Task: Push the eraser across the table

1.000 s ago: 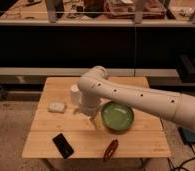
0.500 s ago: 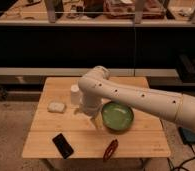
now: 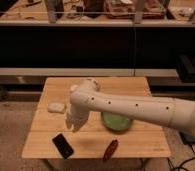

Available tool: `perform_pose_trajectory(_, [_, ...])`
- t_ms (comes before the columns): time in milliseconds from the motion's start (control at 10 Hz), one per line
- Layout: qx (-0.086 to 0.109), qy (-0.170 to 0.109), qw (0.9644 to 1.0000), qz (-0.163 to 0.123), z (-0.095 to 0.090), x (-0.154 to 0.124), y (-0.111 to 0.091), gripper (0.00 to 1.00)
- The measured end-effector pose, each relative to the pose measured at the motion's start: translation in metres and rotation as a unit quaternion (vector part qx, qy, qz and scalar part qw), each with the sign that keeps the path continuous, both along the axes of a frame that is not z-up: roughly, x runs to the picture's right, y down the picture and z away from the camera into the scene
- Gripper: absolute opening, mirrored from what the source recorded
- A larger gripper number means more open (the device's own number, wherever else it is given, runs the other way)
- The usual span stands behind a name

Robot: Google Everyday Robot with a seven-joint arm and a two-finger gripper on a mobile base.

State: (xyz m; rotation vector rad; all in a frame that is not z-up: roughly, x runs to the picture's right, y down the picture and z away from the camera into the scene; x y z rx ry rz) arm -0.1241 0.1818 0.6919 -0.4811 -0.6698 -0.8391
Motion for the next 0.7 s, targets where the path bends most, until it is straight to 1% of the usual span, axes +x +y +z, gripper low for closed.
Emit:
perform_pose_trajectory(100, [-0.007, -0.018, 0.9998, 0.011, 0.004, -0.016, 0.014, 0.09])
perform_pose_trajectory(200, [-0.015, -0.033, 0.9992, 0.018, 0.011, -0.029, 0.026, 0.01])
perform_pose_trajectory(400, [-0.032, -0.053, 0.9979, 0.021, 0.019, -0.049, 0.044, 0.0])
perform_pose_trajectory(600, [-0.051, -0.071, 0.9962, 0.0, 0.024, -0.068, 0.068, 0.0])
perform_pose_trajectory(700, [-0.058, -0.074, 0.9956, -0.008, 0.026, -0.073, 0.075, 0.0])
